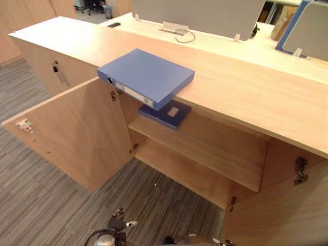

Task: Walk over to the cabinet, pick up the folder, carry it to the office cabinet, place the folder inside the office cabinet, then close the office cabinet door

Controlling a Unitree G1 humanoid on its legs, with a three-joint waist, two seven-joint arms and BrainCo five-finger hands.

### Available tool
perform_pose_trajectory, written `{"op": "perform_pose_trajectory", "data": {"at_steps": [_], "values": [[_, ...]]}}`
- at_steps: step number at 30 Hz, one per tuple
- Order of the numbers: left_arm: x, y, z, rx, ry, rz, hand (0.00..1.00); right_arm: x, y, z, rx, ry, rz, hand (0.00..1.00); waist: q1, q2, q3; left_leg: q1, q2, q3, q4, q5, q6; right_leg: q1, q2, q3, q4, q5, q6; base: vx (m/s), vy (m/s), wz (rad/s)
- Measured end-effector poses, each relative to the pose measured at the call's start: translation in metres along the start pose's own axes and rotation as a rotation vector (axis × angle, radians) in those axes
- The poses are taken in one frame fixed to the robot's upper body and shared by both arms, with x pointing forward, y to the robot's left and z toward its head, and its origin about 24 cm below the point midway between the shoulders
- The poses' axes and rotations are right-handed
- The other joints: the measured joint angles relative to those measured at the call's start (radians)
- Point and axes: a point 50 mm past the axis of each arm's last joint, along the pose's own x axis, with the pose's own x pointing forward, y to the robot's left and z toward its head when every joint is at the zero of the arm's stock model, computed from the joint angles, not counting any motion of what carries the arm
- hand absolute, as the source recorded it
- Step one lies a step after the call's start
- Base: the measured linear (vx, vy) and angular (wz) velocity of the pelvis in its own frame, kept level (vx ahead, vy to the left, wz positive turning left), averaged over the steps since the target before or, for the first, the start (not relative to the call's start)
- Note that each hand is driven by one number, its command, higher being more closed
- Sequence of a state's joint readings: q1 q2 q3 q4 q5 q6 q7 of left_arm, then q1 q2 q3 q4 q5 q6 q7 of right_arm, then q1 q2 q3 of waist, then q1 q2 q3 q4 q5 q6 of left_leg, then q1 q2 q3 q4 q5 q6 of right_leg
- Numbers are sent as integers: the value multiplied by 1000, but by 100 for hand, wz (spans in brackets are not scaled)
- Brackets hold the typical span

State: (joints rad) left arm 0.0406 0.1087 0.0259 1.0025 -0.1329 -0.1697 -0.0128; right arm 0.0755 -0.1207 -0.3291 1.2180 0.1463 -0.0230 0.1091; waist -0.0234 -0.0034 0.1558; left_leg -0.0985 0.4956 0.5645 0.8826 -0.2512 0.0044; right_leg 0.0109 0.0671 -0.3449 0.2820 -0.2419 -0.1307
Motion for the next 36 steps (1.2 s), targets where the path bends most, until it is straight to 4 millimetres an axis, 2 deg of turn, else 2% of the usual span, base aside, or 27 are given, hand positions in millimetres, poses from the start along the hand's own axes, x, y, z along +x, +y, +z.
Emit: {"op": "perform_pose_trajectory", "data": {"at_steps": [1,2,3,4,5,6,7,8,11,15,17,21,22,23,24,25,26,27,29,30,33,35,36], "values": [[0,-2,0,-9,-1,2,0,0,1,2,1,-5,0,0,3,-4,4,-25,-64,-55,-109,-8,-16,21,-11,28,-4,0,3,182,88,-69],[1,-3,2,-25,-7,1,0,1,2,6,-1,-17,4,0,8,-3,4,-34,-139,-109,-246,-6,-36,31,-27,57,-1,-4,22,144,107,-77],[1,-4,3,-26,-11,-2,0,1,3,8,-3,-24,6,0,9,-2,3,-33,-173,-125,-320,3,-47,32,-33,77,-1,-7,33,118,141,-89],[1,-6,5,-29,-22,-6,0,2,4,10,-5,-36,10,0,11,6,-1,-32,-214,-131,-444,43,-47,38,-36,109,-7,-12,46,133,166,-100],[1,-8,5,-29,-27,-12,0,2,5,10,-5,-38,13,0,17,13,-5,-17,-239,-144,-505,144,-39,49,-36,139,-11,-19,59,148,181,-105],[1,-8,5,-30,-26,-12,0,2,7,10,-7,-39,17,0,17,12,-9,-1,-247,-139,-523,158,-68,55,-40,160,-14,-20,67,225,202,-69],[2,-11,7,-25,-28,-25,0,1,9,9,-4,-51,22,0,-1,6,-18,21,-282,-126,-574,166,-76,66,-66,165,-23,-16,94,241,224,-23],[6,-21,17,-10,-55,-58,0,0,6,5,-3,-43,14,0,-3,4,-14,54,-325,-109,-645,187,-63,64,-98,165,-32,-11,119,239,237,1],[6,-25,17,-20,-54,-102,0,-1,7,-1,7,-25,25,0,-3,7,-17,127,-399,-80,-762,210,-48,80,-150,160,-38,-2,161,193,260,-6],[4,-20,12,-87,-38,-141,0,-1,9,-2,22,-26,36,0,2,0,-30,156,-426,-86,-802,211,-45,94,-170,150,-30,19,193,130,166,12],[0,-19,17,-157,-77,-175,0,-1,9,-2,24,-26,36,0,5,-1,-32,162,-431,-101,-811,211,-45,93,-175,128,-7,23,195,108,105,29],[-13,-26,41,-332,-235,-253,0,-1,9,-2,-4,-37,37,0,13,1,-39,171,-425,-144,-823,216,-38,73,-175,99,92,26,190,51,10,37],[-19,-29,50,-365,-287,-277,0,-1,9,1,-17,-51,40,0,12,3,-40,170,-415,-155,-823,220,-34,43,-173,99,160,31,186,57,-53,22],[-25,-33,60,-394,-343,-303,0,-1,8,7,-34,-73,40,0,11,19,-32,169,-387,-170,-821,222,-32,-32,-173,98,277,16,177,38,-76,16],[-28,-33,63,-419,-364,-307,0,-2,8,10,-45,-85,41,0,11,23,-34,167,-377,-177,-822,222,-32,-45,-173,94,262,-30,169,35,-130,2],[-35,-29,69,-449,-409,-307,0,-2,9,10,-66,-89,44,0,16,9,-40,165,-382,-174,-826,225,-43,-28,-198,89,63,-20,165,36,-180,7],[-41,-28,78,-449,-458,-317,0,-2,9,11,-71,-90,42,0,16,-5,-38,168,-396,-181,-838,214,-62,-17,-216,102,3,29,193,51,-189,15],[-43,-31,82,-450,-474,-331,0,-2,6,13,-72,-93,35,0,15,12,-36,167,-388,-188,-848,217,-67,-18,-208,93,0,28,192,56,-196,20],[-61,-34,101,-435,-589,-344,0,-2,0,15,-69,-96,12,0,18,33,-42,152,-378,-196,-860,237,-72,-30,-196,74,0,29,191,32,-152,18],[-66,-34,107,-431,-626,-339,0,-2,-1,15,-61,-98,8,0,20,36,-44,150,-375,-197,-861,238,-71,-29,-194,72,1,29,191,9,-101,13],[-95,-30,148,-348,-868,-250,0,-2,-2,14,-47,-98,1,0,39,33,-43,125,-376,-229,-858,234,-77,-38,-196,48,-1,29,191,-13,-23,24],[-102,-30,160,-271,-938,-196,0,-2,-1,14,-41,-98,-2,0,45,29,-43,110,-383,-237,-857,234,-77,-47,-202,44,-1,29,190,-23,38,21],[-107,-30,167,-190,-994,-105,0,-2,0,13,-39,-95,-9,0,50,25,-41,98,-390,-243,-852,234,-77,-49,-209,40,-7,31,192,-13,44,18]]}}
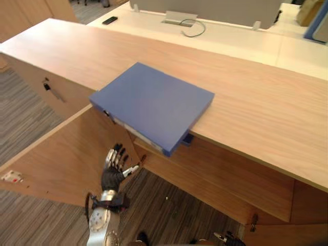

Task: Walk over to the cabinet, pick up the folder, carry it to the office cabinet, place the folder inside the office cabinet, then close the office cabinet door

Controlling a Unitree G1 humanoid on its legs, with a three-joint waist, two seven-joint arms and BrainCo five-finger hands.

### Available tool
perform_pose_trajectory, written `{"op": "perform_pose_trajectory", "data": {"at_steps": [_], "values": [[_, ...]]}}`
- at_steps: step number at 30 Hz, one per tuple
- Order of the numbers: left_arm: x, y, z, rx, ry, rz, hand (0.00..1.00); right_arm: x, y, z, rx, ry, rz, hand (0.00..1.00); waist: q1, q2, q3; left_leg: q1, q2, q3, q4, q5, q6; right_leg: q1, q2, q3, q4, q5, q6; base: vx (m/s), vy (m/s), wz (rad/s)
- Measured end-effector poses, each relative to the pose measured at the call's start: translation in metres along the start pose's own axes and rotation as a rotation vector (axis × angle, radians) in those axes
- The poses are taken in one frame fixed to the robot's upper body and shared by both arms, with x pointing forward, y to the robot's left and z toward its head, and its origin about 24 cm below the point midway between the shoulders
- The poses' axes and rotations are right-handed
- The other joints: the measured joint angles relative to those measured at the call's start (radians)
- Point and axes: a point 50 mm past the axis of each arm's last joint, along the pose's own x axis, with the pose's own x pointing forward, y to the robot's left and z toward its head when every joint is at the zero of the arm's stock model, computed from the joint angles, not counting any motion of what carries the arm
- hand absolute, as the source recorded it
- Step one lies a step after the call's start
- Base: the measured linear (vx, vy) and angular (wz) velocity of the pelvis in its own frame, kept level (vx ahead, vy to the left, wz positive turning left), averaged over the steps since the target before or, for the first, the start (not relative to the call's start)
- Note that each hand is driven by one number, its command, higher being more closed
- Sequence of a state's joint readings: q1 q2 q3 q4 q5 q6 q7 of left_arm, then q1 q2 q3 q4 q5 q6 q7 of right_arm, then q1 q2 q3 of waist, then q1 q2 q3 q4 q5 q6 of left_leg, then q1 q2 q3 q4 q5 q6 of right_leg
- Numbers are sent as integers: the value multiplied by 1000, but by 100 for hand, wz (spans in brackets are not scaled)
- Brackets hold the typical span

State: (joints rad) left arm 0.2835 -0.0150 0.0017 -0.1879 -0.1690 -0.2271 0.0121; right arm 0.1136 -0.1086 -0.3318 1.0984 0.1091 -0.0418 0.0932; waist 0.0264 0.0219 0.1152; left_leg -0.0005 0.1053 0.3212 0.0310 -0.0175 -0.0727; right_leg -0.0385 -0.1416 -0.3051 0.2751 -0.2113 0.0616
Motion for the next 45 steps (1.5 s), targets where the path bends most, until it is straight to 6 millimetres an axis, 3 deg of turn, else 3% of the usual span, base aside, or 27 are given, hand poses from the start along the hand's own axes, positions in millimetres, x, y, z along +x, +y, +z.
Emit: {"op": "perform_pose_trajectory", "data": {"at_steps": [4,14,20,28,37,45], "values": [[4,-2,22,269,-159,149,0,0,5,-3,44,6,-14,0,12,-14,2,-16,-15,-10,10,-4,8,6,-17,-20,-19,20,13,-12,65,14],[4,4,35,408,-255,245,0,0,15,-7,44,18,4,0,22,-56,-3,-16,-27,-5,22,-10,26,11,-33,-19,-33,58,11,-35,59,-2],[4,10,39,488,-275,267,0,0,16,-9,64,21,4,0,24,-61,-5,-17,-32,-5,21,-2,37,22,-33,-19,-61,74,10,-62,20,-1],[13,4,53,747,-426,229,0,0,16,-11,73,25,-1,0,20,-73,-16,-11,-38,3,-20,37,43,26,-28,-16,-102,101,9,-54,10,-2],[26,9,37,1030,-403,204,0,1,19,-8,53,12,0,0,6,-82,-32,39,-50,26,-107,85,51,38,-18,6,-154,136,13,-45,15,-10],[42,13,37,1205,-433,203,0,3,22,1,50,-14,7,0,-13,-81,-34,60,-54,37,-116,88,52,59,-16,9,-183,145,18,-18,7,-1]]}}
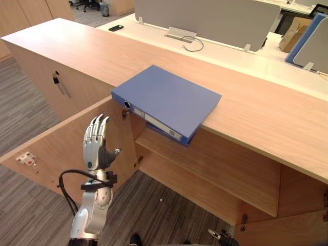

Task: Walk over to the cabinet, pick up the folder, carry it to the office cabinet, place the folder inside the office cabinet, then close the office cabinet door

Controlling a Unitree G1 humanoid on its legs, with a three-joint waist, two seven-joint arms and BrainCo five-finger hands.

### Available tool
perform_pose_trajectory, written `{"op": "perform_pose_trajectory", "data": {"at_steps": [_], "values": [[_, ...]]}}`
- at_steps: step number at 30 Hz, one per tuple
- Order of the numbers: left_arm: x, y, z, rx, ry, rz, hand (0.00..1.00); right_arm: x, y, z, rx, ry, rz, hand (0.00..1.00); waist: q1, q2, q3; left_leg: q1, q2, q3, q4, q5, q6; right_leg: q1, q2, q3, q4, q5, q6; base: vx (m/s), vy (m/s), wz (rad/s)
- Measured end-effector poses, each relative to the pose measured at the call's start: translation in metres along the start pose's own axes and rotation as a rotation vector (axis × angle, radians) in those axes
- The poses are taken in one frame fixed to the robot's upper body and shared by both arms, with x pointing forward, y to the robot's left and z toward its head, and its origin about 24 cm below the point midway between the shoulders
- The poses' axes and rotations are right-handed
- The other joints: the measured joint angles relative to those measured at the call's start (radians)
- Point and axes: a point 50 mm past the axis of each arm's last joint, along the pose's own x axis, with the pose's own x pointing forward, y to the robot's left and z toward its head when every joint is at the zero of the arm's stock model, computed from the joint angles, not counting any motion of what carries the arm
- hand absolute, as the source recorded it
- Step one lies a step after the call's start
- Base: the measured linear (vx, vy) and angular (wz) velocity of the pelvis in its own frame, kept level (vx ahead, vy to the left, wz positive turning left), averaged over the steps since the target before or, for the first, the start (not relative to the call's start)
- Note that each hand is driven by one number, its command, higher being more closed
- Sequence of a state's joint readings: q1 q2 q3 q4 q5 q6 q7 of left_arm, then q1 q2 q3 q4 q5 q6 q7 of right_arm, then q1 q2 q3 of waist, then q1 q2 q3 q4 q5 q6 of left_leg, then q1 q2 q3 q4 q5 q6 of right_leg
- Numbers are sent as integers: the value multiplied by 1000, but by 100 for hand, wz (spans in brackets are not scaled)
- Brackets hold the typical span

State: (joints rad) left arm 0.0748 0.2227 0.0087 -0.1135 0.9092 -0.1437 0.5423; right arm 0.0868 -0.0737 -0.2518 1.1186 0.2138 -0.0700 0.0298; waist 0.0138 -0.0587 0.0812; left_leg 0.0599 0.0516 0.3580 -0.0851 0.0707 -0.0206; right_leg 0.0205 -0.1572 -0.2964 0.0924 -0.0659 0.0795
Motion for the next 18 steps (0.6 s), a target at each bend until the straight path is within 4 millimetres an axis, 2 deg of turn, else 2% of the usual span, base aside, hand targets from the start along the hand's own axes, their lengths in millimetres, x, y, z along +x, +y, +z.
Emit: {"op": "perform_pose_trajectory", "data": {"at_steps": [10,18], "values": [[20,-10,1,140,-90,-23,0,3,6,14,-7,-41,14,0,-13,4,4,14,9,19,0,-7,-10,16,15,17,-25,9,-3,4,-20,-7],[36,-14,17,167,-187,-8,0,3,9,17,-50,-50,23,0,-27,7,17,32,9,34,0,-11,-14,31,17,28,-35,17,-4,-23,-8,-5]]}}
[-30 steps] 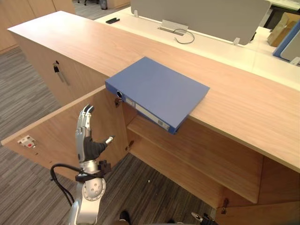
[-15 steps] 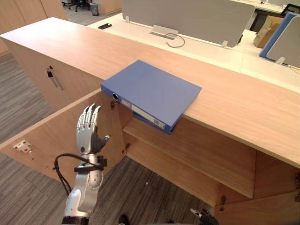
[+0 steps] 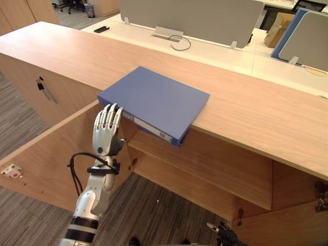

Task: Walk over to the cabinet, pick up the folder, carry it to the office cabinet, place the folder inside the office cabinet, then close the office cabinet door

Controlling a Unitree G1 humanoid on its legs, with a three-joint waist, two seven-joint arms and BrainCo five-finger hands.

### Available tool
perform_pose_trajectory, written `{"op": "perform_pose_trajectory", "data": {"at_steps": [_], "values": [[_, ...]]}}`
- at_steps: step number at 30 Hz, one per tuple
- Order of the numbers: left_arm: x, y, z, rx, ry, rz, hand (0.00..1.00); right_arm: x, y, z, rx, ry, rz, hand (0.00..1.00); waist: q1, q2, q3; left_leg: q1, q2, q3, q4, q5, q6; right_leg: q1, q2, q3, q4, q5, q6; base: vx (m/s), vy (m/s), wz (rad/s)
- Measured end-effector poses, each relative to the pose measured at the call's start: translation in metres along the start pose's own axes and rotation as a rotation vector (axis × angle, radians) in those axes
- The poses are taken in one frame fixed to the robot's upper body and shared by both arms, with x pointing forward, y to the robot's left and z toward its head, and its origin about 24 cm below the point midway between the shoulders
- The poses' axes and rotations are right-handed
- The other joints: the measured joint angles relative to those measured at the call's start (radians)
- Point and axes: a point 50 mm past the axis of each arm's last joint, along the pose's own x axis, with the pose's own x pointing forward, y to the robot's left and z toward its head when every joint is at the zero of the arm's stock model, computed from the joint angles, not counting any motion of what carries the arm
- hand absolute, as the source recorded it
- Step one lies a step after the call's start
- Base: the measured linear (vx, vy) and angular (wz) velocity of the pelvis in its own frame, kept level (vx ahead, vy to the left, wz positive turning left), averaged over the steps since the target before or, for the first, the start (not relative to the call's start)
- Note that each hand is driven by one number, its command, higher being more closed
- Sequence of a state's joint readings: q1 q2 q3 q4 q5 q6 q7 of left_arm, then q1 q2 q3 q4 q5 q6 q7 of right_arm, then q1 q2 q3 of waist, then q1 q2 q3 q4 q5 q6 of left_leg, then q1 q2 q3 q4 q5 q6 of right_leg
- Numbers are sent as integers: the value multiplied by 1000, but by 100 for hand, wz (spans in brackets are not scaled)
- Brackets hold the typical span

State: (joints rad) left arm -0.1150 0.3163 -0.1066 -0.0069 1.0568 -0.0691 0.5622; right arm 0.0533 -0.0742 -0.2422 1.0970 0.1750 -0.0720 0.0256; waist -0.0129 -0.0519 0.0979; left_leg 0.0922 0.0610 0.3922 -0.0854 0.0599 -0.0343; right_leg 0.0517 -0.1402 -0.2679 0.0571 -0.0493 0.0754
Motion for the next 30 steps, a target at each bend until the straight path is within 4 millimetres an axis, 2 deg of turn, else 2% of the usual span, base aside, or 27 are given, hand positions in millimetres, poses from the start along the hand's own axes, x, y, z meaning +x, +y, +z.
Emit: {"op": "perform_pose_trajectory", "data": {"at_steps": [11,30], "values": [[5,-12,8,-5,-31,-36,0,1,2,5,-6,-12,-8,0,-5,9,10,15,1,26,0,-8,-4,0,3,25,0,0,0,-16,-4,-7],[37,-28,20,26,-84,-43,0,2,3,8,-13,-19,-9,0,-33,15,15,25,1,41,0,-11,-6,0,3,38,4,2,-2,-5,-1,-1]]}}
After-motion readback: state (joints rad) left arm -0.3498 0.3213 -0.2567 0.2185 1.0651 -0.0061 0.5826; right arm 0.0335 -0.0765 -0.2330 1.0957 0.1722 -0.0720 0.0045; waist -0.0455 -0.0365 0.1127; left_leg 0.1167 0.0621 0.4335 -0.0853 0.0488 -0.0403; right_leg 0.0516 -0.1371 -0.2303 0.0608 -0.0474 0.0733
